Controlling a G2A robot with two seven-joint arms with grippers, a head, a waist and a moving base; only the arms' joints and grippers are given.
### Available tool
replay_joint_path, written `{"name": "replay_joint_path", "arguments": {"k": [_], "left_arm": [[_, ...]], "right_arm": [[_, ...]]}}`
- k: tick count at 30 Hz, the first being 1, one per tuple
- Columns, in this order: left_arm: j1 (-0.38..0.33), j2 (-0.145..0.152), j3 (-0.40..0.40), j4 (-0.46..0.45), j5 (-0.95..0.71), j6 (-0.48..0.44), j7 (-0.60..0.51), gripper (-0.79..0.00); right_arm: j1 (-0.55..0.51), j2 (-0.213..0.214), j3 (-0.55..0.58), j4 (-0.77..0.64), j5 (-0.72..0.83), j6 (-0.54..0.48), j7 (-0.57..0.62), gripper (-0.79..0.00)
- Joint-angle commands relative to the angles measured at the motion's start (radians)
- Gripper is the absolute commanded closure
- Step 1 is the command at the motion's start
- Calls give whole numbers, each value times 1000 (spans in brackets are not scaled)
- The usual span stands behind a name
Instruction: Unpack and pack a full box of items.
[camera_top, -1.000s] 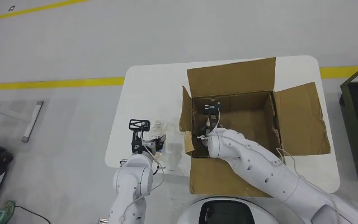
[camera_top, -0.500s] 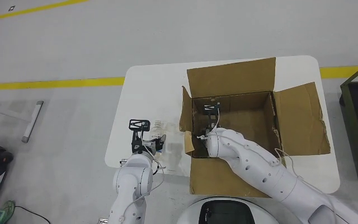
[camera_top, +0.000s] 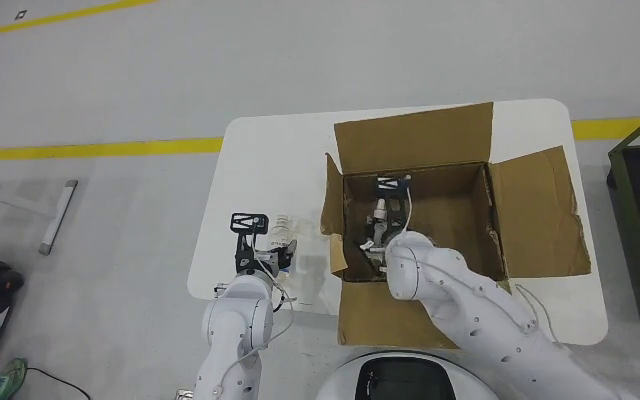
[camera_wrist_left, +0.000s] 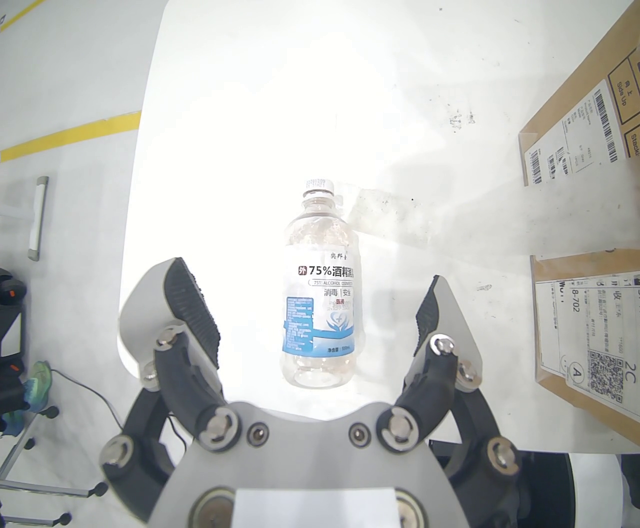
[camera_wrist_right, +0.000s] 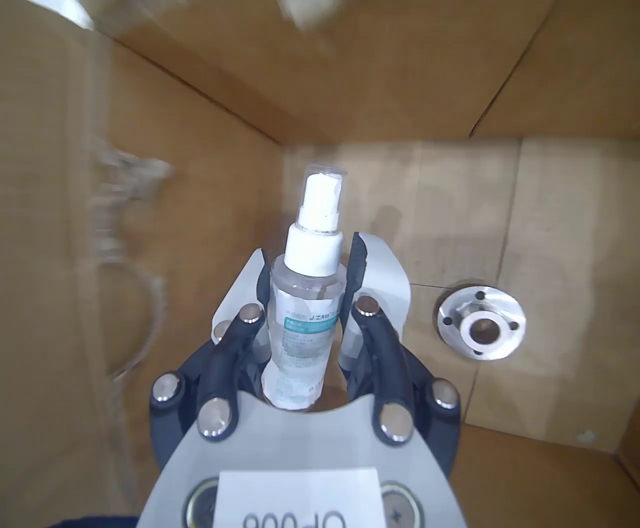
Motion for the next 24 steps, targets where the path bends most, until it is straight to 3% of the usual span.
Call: {"name": "replay_joint_path", "arguments": {"k": [1, 6, 13, 24], "left_arm": [[0, 0, 0, 0, 0, 0, 0, -785], [0, 0, 0, 0, 0, 0, 0, -785], [0, 0, 0, 0, 0, 0, 0, -785], [0, 0, 0, 0, 0, 0, 0, -785]], "right_arm": [[-55, 10, 66, -132, 26, -45, -24, 0], [-231, 29, 298, -345, 241, -221, -179, 0], [-428, 32, 533, -413, 593, -467, -357, 0], [-438, 31, 546, -404, 631, -490, -367, 0]]}}
